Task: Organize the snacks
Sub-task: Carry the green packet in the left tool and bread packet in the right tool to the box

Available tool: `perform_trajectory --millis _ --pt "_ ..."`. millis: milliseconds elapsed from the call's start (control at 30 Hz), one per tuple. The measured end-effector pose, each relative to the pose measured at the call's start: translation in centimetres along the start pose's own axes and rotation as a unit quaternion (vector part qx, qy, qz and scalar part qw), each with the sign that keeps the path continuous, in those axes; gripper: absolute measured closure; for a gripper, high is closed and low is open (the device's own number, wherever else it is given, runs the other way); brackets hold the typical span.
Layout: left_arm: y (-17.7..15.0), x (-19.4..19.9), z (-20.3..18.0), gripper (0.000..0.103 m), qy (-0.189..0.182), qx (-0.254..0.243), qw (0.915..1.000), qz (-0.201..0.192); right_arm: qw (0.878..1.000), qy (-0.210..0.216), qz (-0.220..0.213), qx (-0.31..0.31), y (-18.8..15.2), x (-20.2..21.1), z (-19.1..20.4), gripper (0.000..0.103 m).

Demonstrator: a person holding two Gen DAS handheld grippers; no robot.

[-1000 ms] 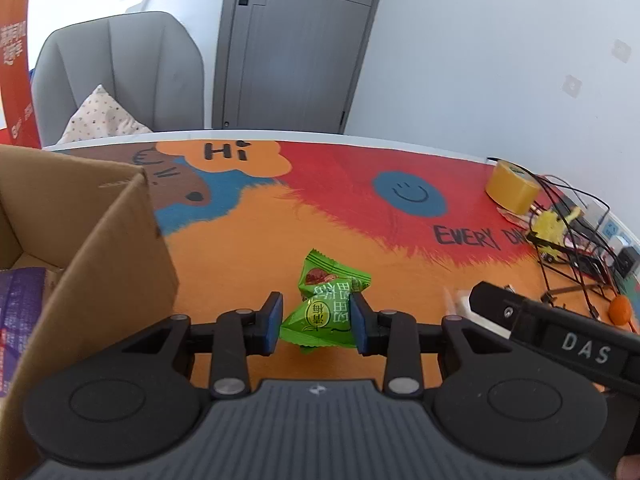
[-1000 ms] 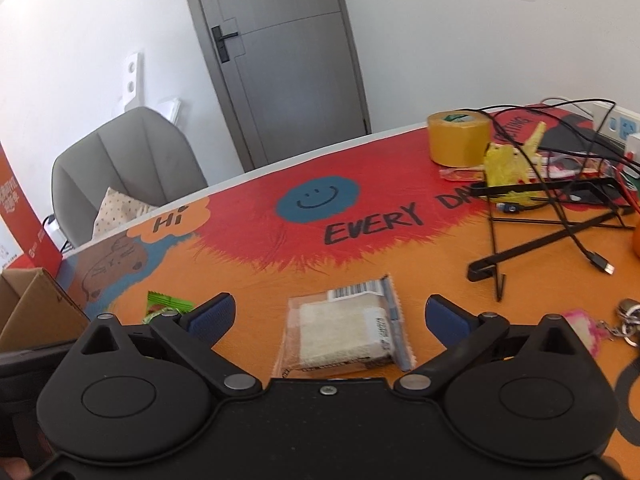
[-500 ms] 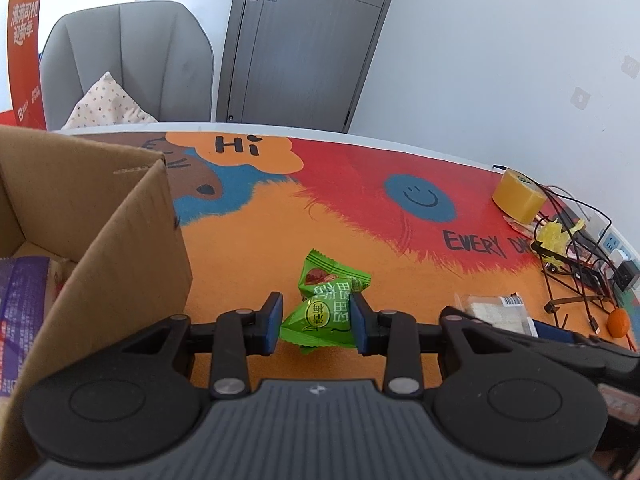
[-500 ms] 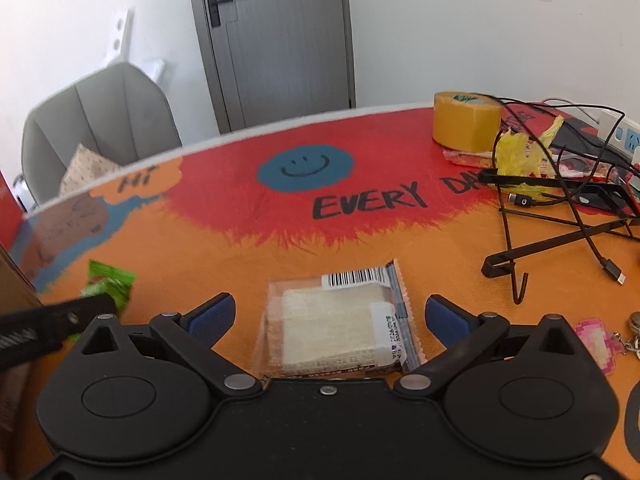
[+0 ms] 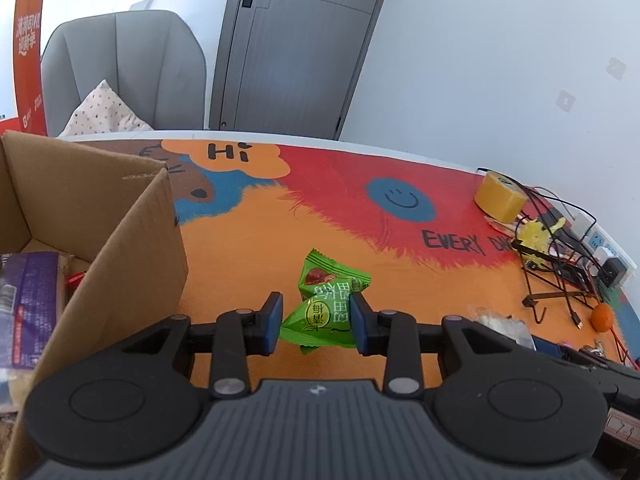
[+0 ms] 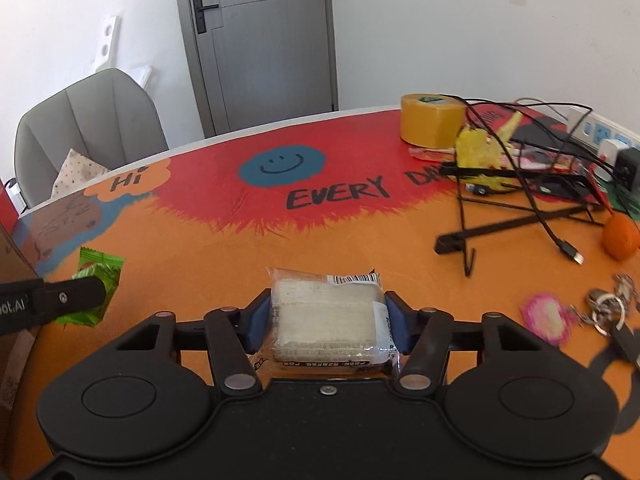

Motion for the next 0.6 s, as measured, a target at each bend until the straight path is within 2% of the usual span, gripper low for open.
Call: perform_trajectory --millis 400,600 --pt "-0.6 4.0 -0.5 0.069 -0.01 -0.014 0.9995 -0.025 0.998 0.033 -0.031 -0.034 -0.9 4.7 -0.6 0.047" --pt "-0.4 6.4 -0.2 0.069 -0.016 -0.019 0.9987 -0.044 0.997 0.052 -0.052 -0.034 -0.9 7.1 0.5 0.047"
Point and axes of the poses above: each gripper's, at about its wrist camera, not at the fingertips, and x roughly against the way its jaws point, z to its left, y to its top, the point moved 1 cm from there along -x, roughly the way its jaws point, and after that the axes turned 9 degrees about -x, right-handed, at the moved point
